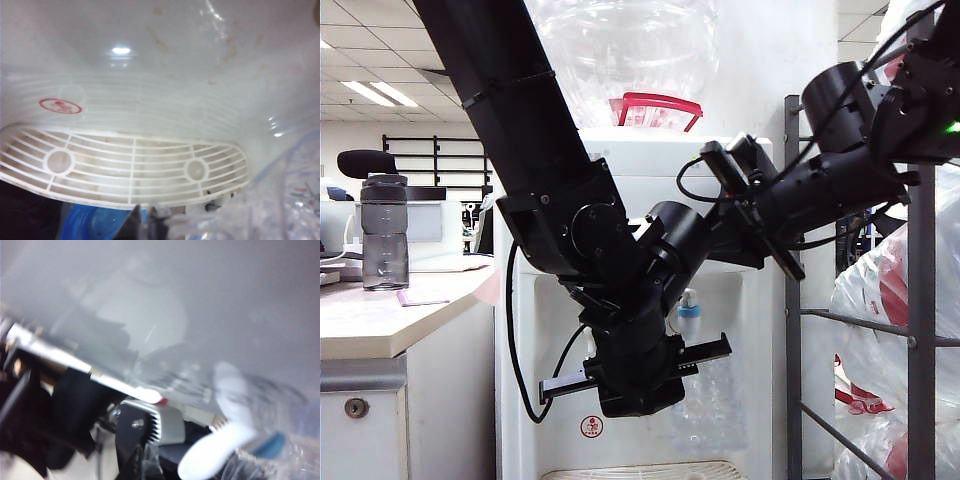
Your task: Pick up the plastic mug from the left desk, go to the cold water outlet of the water dispenser, press the vertical switch to get some water, then put the mug back on the desk.
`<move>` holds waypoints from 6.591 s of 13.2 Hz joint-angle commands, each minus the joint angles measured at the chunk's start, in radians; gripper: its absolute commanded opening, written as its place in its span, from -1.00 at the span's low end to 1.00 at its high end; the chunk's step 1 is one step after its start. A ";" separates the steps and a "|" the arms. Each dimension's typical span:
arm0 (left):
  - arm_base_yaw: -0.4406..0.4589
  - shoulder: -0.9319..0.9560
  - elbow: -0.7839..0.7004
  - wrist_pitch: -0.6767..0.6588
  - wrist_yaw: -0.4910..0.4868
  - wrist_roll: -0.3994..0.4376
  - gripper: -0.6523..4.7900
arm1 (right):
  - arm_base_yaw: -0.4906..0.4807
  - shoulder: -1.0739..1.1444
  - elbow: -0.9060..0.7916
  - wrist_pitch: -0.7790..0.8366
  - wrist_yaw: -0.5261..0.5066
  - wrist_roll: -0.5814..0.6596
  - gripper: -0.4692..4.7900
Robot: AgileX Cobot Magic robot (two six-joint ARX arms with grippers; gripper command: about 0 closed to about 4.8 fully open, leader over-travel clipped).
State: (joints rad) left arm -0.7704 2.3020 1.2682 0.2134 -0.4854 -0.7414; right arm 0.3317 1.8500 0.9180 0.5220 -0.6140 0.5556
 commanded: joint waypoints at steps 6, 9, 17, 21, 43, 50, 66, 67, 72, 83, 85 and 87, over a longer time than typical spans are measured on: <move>0.007 -0.008 0.006 0.084 0.008 0.008 -0.78 | 0.000 0.092 0.055 -0.023 0.035 0.286 -0.84; 0.006 -0.008 0.006 0.084 0.007 0.008 -0.78 | 0.005 0.092 0.054 0.003 0.022 0.231 -0.84; 0.006 -0.008 0.006 0.083 0.000 0.008 -0.78 | -0.021 0.007 0.053 -0.142 -0.043 0.008 -0.84; 0.006 -0.008 0.006 0.083 0.000 0.008 -0.78 | -0.022 -0.073 0.053 -0.204 -0.118 -0.201 -0.84; 0.006 -0.008 0.006 0.084 0.020 0.008 -0.78 | -0.012 0.037 0.053 -0.077 -0.058 -1.346 -0.84; 0.005 -0.008 0.006 0.089 0.037 0.008 -0.78 | -0.011 0.095 0.054 -0.060 -0.080 -1.349 -0.84; -0.003 -0.008 0.006 0.088 0.041 0.009 -0.78 | -0.011 0.159 0.055 -0.045 -0.057 -1.341 -0.84; -0.003 -0.008 0.006 0.087 0.041 0.010 -0.78 | -0.011 0.159 0.055 -0.051 -0.057 -1.341 -0.84; -0.008 -0.007 0.006 0.084 0.037 0.010 -0.78 | -0.011 0.159 0.092 -0.137 -0.048 -1.349 -0.84; -0.009 -0.007 0.006 0.072 0.037 0.045 -0.78 | 0.021 0.159 0.111 -0.207 -0.035 -1.352 -0.84; -0.008 -0.007 0.006 0.072 0.037 0.049 -0.78 | 0.023 0.159 0.116 -0.216 -0.035 -1.352 -0.84; -0.010 -0.007 0.006 0.069 0.038 0.053 -0.78 | 0.023 0.159 0.116 -0.242 -0.035 -1.352 -0.84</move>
State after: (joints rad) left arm -0.7719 2.3024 1.2686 0.2539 -0.4561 -0.6945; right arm 0.3489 1.9945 1.0348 0.3374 -0.6743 -0.8013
